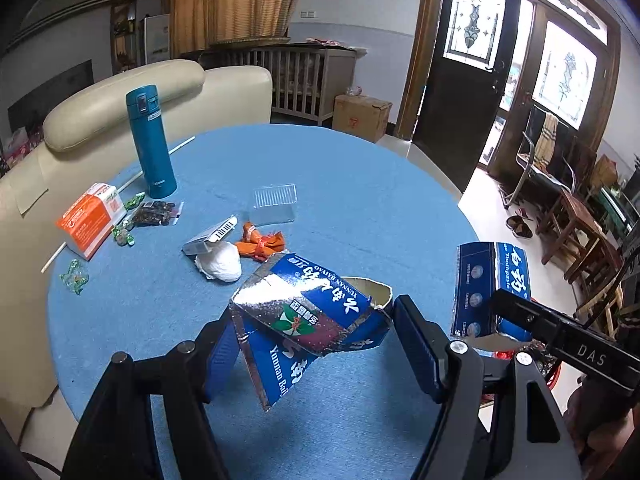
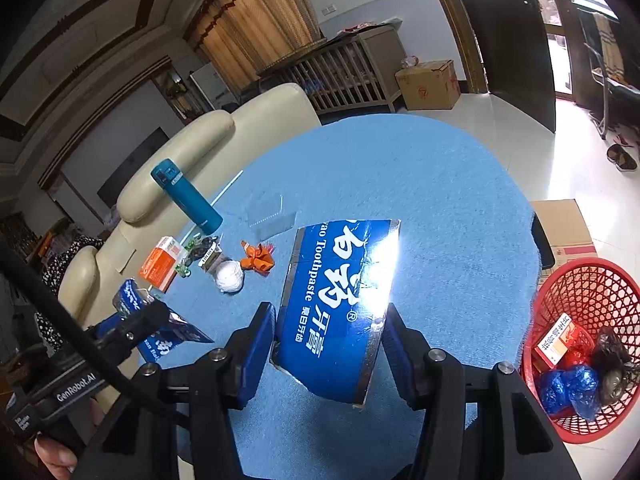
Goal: Collect trash
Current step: 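Grasp the blue-and-silver carton with the left tool while the right tool holds the toothpaste box, then carry the toothpaste box and carton with both tools over the red wastebasket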
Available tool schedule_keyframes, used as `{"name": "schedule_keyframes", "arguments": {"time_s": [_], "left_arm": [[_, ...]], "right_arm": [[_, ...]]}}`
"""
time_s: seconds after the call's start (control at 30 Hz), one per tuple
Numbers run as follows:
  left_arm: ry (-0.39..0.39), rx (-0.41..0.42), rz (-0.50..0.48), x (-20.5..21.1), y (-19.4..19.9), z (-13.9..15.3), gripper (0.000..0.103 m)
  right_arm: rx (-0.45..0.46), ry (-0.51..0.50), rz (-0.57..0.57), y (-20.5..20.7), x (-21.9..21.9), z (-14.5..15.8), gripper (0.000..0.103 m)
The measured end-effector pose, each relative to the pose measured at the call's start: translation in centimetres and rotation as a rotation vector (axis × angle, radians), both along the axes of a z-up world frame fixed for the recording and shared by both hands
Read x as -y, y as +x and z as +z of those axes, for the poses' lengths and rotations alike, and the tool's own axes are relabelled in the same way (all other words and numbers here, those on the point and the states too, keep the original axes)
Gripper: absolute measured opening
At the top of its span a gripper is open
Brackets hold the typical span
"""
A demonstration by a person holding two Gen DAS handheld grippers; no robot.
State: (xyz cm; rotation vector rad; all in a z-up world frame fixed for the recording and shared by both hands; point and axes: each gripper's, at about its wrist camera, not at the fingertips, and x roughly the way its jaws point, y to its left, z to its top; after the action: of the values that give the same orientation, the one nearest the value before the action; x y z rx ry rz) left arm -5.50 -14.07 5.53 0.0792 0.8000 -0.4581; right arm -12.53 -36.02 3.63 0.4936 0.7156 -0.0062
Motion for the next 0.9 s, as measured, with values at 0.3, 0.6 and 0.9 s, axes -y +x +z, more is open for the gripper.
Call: {"name": "schedule_keyframes", "arguments": {"time_s": [0.3, 0.6, 0.9], "left_arm": [[0.014, 0.005, -0.013, 1.1, -0.3, 0.1, 0.075], [0.024, 0.023, -0.029, 1.8, -0.9, 0.4, 0.075], [0.031, 0.035, -0.039, 2.2, -1.3, 0.8, 0.075]], "right_arm": [[0.015, 0.021, -0.011, -0.7, 1.1, 0.1, 0.056], [0.035, 0.034, -0.025, -1.3, 1.7, 0.5, 0.056], [0.053, 0.043, -0.034, -1.7, 2.1, 0.8, 0.056]]}}
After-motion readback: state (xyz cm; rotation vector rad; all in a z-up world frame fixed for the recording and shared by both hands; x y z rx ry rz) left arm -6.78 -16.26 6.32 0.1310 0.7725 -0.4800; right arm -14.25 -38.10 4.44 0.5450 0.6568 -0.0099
